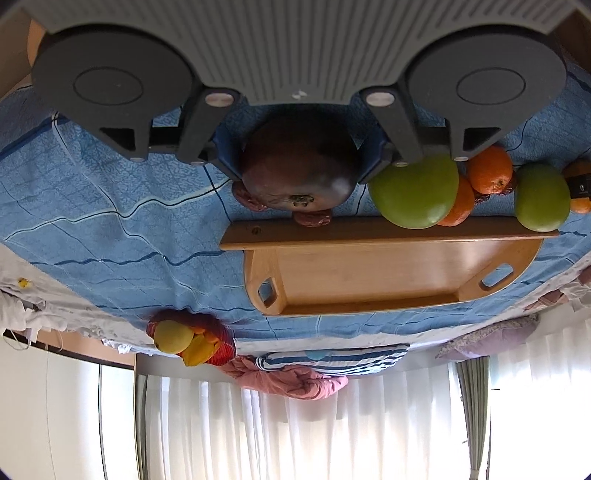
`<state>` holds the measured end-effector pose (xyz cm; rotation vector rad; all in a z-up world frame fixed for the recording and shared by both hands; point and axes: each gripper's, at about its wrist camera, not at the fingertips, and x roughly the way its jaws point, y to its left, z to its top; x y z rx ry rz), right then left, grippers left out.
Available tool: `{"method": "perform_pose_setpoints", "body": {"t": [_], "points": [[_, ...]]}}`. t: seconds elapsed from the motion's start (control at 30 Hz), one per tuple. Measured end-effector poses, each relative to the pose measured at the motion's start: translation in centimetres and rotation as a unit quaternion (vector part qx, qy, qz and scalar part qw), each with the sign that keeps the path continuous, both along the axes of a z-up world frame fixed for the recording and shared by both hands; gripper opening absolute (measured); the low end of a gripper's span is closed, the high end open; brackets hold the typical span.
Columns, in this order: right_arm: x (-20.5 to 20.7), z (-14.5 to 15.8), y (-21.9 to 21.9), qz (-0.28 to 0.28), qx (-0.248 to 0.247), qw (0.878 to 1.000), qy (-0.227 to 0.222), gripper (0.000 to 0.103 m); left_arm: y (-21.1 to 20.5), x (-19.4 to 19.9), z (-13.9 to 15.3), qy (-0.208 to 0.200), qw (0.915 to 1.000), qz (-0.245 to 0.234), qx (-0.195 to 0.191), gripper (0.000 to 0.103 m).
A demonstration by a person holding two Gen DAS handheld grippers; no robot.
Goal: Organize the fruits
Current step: 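Carry the orange in the left tool while the right tool carries the dark fruit over the tray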
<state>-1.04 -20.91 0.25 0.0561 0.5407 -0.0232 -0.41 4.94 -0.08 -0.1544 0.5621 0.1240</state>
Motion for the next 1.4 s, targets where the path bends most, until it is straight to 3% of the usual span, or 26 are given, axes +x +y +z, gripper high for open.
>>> {"method": "perform_pose_setpoints", "body": {"t": [0.07, 0.23, 0.3, 0.4, 0.9, 1.17, 1.4], "points": [[0.0, -0.1, 0.0, 0.000, -0.001, 1.000, -0.001, 0.079, 0.0, 0.2, -0.1, 0.002, 1.0000, -0.007, -0.005, 0.052], [-0.1, -0.2, 0.3, -0.002, -0.011, 1.000, -0.011, 0.078, -0.2, 0.5, -0.1, 0.003, 1.0000, -0.007, 0.004, 0.051], [-0.3, -0.3, 0.6, -0.003, -0.019, 1.000, -0.017, 0.068, -0.4, 0.5, 0.0, 0.003, 0.9999, -0.007, 0.009, 0.051], [-0.5, -0.1, 0.8, 0.000, -0.028, 0.999, -0.017, 0.065, -0.6, 0.5, 0.3, 0.003, 0.9998, -0.009, 0.019, 0.051], [-1.8, 2.6, -0.1, -0.006, -0.009, 0.998, -0.058, 0.065, -0.6, 0.9, 3.8, -0.034, 0.9985, -0.027, 0.034, 0.051], [-0.1, 4.6, -0.7, 0.012, -0.004, 0.997, -0.078, 0.065, -1.1, 2.8, 5.9, -0.041, 0.9977, -0.051, 0.019, 0.051], [2.5, 5.9, -1.1, 0.042, 0.016, 0.996, -0.070, 0.065, -1.3, 5.0, 7.2, -0.041, 0.9968, -0.066, 0.015, 0.051]]}}
